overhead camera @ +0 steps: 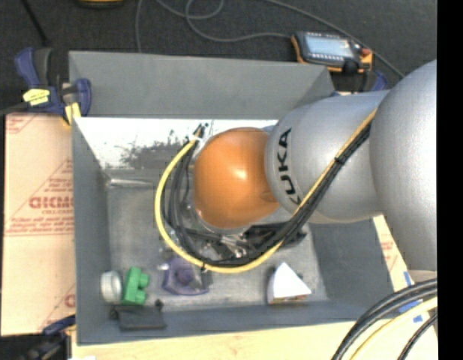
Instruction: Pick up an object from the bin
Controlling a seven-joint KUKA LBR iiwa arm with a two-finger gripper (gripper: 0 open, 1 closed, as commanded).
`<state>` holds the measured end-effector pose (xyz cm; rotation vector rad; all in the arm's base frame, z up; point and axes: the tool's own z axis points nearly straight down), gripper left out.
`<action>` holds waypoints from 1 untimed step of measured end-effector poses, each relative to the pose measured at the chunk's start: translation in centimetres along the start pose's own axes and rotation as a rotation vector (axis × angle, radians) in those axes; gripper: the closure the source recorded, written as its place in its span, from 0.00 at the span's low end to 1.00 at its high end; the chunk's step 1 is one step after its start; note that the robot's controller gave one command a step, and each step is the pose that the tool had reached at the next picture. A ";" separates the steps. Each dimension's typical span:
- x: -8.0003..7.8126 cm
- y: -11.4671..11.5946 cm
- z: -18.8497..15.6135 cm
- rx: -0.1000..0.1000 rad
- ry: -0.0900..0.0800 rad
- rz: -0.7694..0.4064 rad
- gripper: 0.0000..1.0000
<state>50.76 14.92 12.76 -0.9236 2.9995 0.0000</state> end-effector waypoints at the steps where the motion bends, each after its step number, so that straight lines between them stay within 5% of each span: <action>1: -0.1 0.0 -0.8 0.001 -0.002 0.001 1.00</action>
Offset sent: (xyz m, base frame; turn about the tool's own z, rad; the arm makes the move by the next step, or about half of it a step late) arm -0.0003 0.0001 0.0072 0.0000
